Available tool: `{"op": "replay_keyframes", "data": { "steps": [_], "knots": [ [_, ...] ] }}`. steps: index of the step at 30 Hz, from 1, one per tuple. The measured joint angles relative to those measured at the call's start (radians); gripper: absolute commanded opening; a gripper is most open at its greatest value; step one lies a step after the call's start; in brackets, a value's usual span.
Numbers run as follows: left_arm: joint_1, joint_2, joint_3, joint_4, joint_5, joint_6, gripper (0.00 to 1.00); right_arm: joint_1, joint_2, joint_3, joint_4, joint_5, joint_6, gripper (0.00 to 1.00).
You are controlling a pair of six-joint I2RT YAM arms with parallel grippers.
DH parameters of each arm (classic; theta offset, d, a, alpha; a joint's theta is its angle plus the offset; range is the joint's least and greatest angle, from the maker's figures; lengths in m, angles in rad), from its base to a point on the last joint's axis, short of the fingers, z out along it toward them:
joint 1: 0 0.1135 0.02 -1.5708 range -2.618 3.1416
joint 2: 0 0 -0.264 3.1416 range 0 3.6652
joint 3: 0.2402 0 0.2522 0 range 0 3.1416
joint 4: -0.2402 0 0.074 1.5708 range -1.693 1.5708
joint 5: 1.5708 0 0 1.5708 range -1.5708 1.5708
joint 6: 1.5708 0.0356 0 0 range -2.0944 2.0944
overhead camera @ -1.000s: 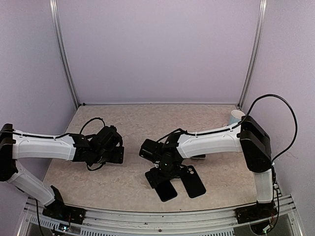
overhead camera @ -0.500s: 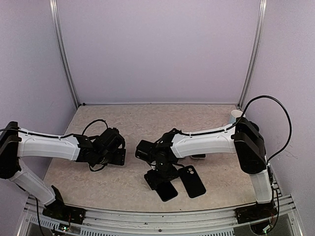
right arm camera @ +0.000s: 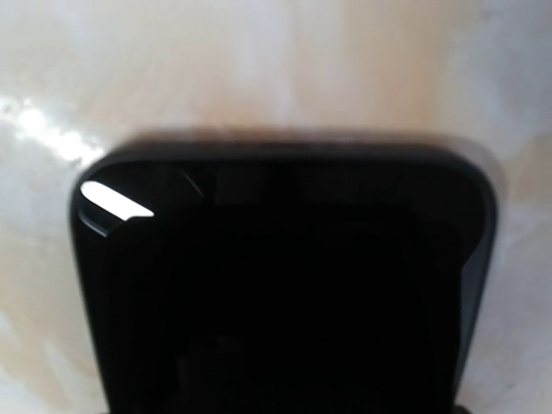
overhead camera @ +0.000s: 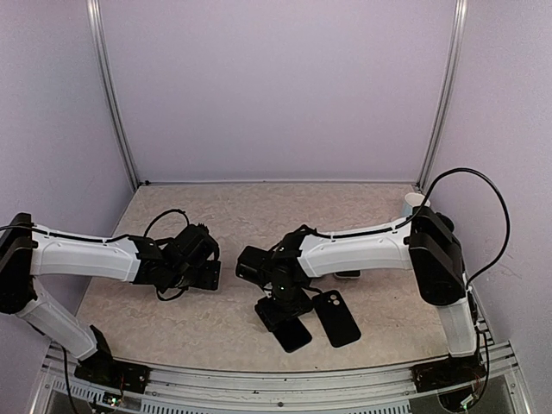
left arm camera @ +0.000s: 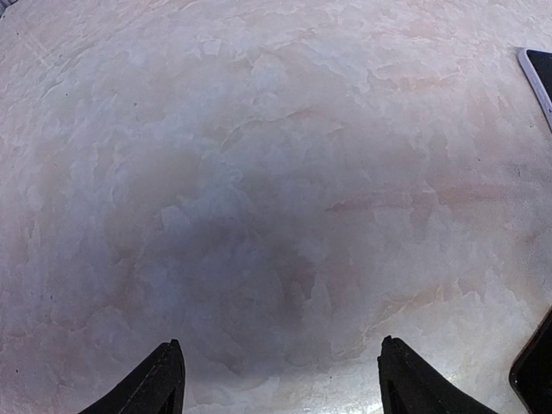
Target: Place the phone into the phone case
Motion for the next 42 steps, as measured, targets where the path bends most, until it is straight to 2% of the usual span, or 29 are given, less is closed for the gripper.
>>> {"op": "replay_keyframes", "data": {
  "steps": [4, 8, 22, 31, 42],
  "knots": [
    [0.000, 0.000, 0.000, 0.000, 0.000, 0.000, 0.76, 0.001, -0.012, -0.014, 0.027, 0.026, -0.003, 0.50],
    [0.000, 0.000, 0.008, -0.010, 0.000, -0.005, 0.76, 0.002, -0.054, -0.064, 0.079, 0.053, -0.011, 0.49],
    [-0.009, -0.038, 0.018, -0.071, -0.002, -0.060, 0.76, -0.010, -0.343, -0.326, 0.346, 0.174, -0.078, 0.45],
    [-0.111, 0.055, 0.235, -0.112, 0.000, -0.077, 0.76, -0.068, -0.528, -0.547, 0.439, 0.226, -0.101, 0.45],
    [-0.185, 0.201, 0.370, -0.163, 0.026, -0.179, 0.76, -0.143, -0.814, -0.858, 0.561, 0.258, -0.105, 0.41]
  ]
}}
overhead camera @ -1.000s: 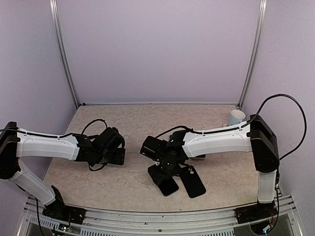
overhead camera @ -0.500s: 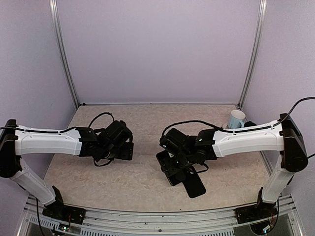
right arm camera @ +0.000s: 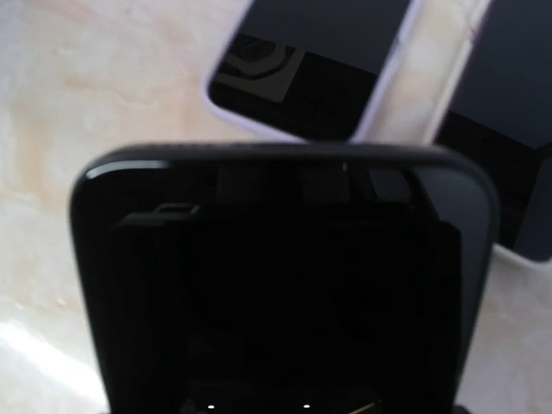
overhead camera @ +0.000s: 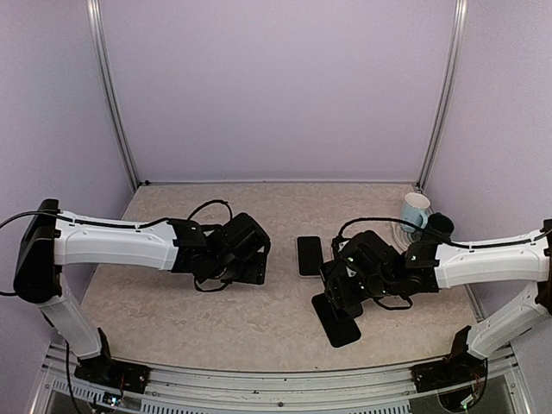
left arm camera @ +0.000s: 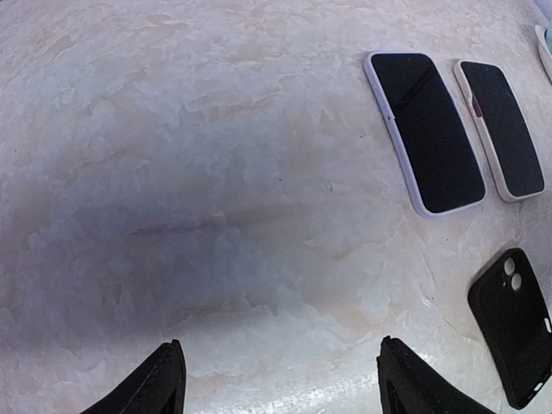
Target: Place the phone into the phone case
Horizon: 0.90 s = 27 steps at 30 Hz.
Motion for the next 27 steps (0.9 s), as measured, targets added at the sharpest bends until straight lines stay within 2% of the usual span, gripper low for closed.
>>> {"op": "replay_keyframes", "data": {
  "steps": [6, 19, 27],
  "knots": [
    [-0.045, 0.066, 0.082, -0.043, -0.002, -0.024, 0.76, 0.004, -0.019, -0.063, 0.038, 0.006, 0.029, 0.39],
    [-0.044, 0.090, 0.084, -0.053, -0.010, -0.024, 0.76, 0.120, -0.027, -0.110, 0.059, 0.064, 0.167, 0.37],
    [-0.019, 0.166, 0.085, -0.022, -0.003, 0.029, 0.76, 0.132, -0.002, -0.103, 0.056, 0.104, 0.208, 0.37]
  ]
}}
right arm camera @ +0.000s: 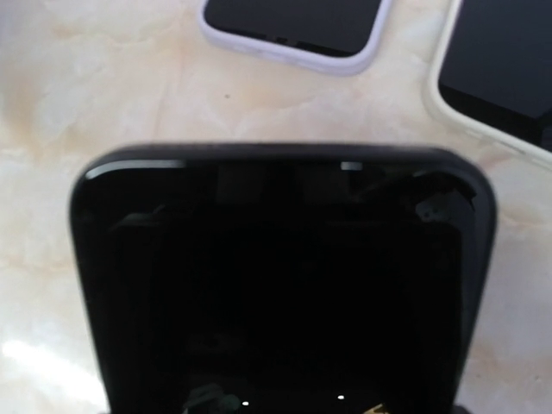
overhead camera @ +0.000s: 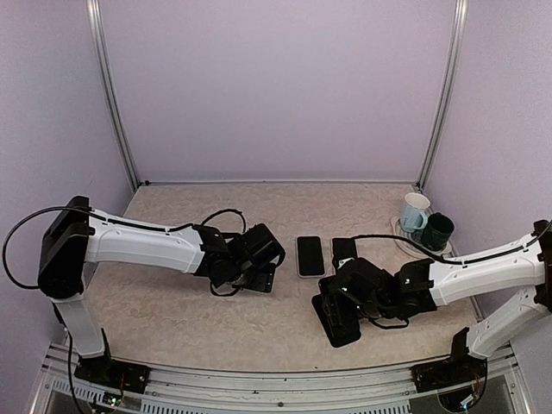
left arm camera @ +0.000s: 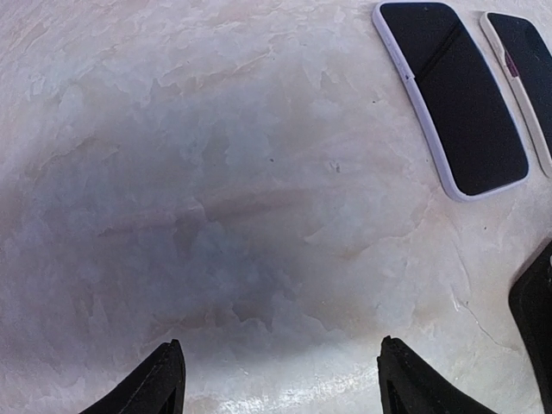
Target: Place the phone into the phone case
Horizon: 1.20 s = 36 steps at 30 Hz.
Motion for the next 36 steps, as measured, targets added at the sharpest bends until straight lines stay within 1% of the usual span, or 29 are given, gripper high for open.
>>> {"op": "replay_keyframes", "data": {
  "steps": [7, 17, 26, 30, 36],
  "knots": [
    [0.027, 0.008, 0.000, 0.031, 0.011, 0.031, 0.76, 0.002, 0.068, 0.024, -0.001, 0.005, 0.006, 0.36],
    [0.031, 0.007, -0.032, 0.067, 0.034, 0.031, 0.76, 0.015, 0.068, 0.055, -0.107, 0.000, 0.060, 0.35],
    [0.043, 0.007, -0.032, 0.076, 0.039, 0.033, 0.76, 0.026, 0.062, 0.072, -0.156, -0.011, 0.064, 0.35],
    [0.048, 0.008, -0.035, 0.082, 0.047, 0.033, 0.76, 0.027, 0.066, 0.055, -0.131, -0.012, 0.059, 0.35],
    [0.050, 0.011, -0.041, 0.092, 0.055, 0.035, 0.76, 0.025, 0.120, 0.054, -0.090, 0.001, 0.032, 0.33]
  ]
}}
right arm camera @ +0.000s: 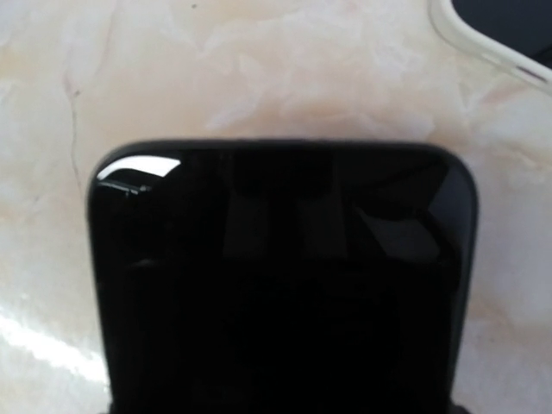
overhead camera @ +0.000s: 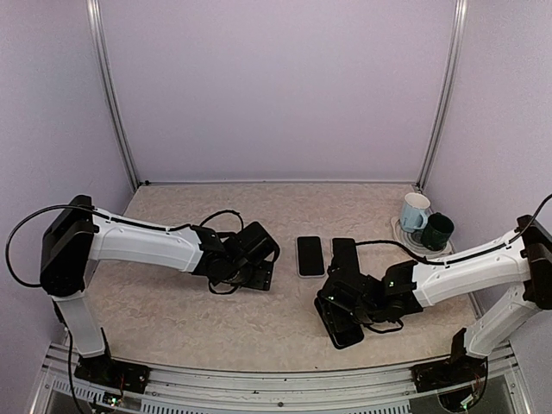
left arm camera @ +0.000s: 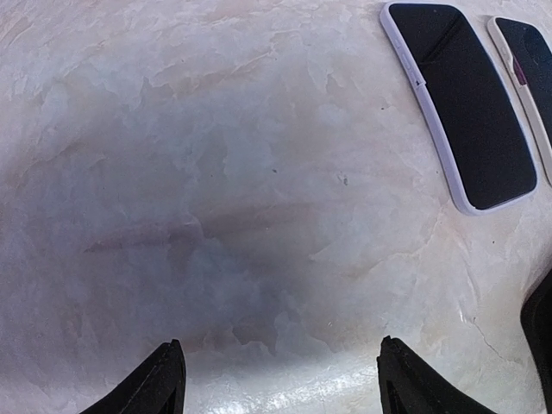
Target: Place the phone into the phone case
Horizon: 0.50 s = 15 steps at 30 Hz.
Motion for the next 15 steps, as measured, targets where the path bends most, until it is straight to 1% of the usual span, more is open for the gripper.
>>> {"op": "replay_keyframes", "data": {
  "steps": [5, 10, 12, 15],
  "knots": [
    [0.005, 0.000, -0.014, 0.010, 0.001, 0.000, 0.76, 0.000, 0.003, -0.002, 0.006, 0.004, 0.005, 0.31],
    [0.013, 0.000, -0.025, 0.013, 0.002, 0.001, 0.76, -0.003, 0.006, -0.047, 0.079, 0.005, 0.019, 0.31],
    [0.015, 0.000, -0.026, 0.013, 0.003, 0.004, 0.76, -0.006, 0.025, -0.048, 0.093, 0.001, 0.019, 0.34],
    [0.019, 0.000, -0.026, 0.013, 0.005, 0.008, 0.76, -0.006, 0.049, -0.043, 0.098, 0.002, 0.023, 0.42]
  ]
}}
